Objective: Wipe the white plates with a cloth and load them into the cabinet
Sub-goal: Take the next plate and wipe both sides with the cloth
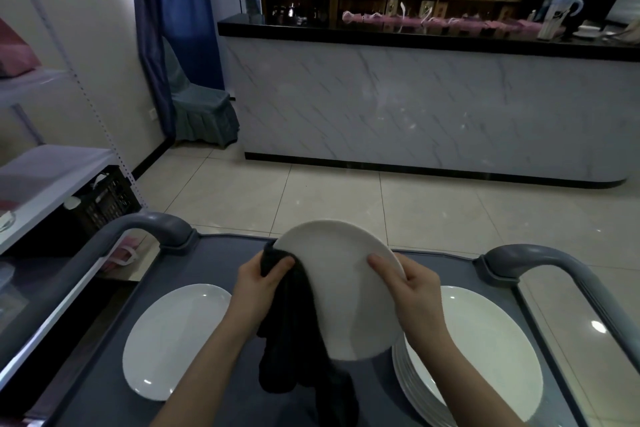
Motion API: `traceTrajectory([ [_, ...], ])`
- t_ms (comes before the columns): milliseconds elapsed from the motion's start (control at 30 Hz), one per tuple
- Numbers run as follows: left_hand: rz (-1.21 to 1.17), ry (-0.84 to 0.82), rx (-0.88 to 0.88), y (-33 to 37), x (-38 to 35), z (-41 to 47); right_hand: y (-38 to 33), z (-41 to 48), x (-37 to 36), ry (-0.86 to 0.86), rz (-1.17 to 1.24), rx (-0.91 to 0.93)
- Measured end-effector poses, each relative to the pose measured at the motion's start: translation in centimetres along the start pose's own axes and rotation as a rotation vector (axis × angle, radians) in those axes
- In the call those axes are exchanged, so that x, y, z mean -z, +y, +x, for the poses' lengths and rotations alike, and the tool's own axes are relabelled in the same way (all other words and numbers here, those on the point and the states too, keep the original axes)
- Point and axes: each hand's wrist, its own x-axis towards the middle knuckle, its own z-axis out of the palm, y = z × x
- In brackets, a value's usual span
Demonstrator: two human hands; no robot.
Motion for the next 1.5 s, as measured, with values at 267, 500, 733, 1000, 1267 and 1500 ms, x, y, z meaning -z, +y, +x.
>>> traceTrajectory([
  [267, 0.195, -0.068, -0.156, 0.7, -0.4, 0.4, -0.8, 3.2, 1.3, -0.309, -0.267, 0.062],
  [500, 0.267, -0.058, -0.159, 0.7, -0.9, 0.5, 0.2, 3.3, 0.2, -0.239, -0.235, 0.05],
  [733, 0.089, 0.138, 0.04, -1.8, -0.9, -0.3, 1.5, 1.6, -1.0, 0.122, 0.057, -0.262],
  [1000, 0.432, -0.208, -0.219, 1.2, 0.0, 2.0, -1.0, 4.0, 0.1, -0.251, -0.29, -0.013],
  [1267, 0.269, 0.007, -0.182, 0.3, -0.6, 1.3, 0.2, 2.6, -0.6, -0.078, -0.1, -0.137],
  [1500, 0.059, 0.079, 0.084, -3.1, -0.5, -0.9, 1.2, 1.3, -0.7, -0.082, -0.086, -0.095],
])
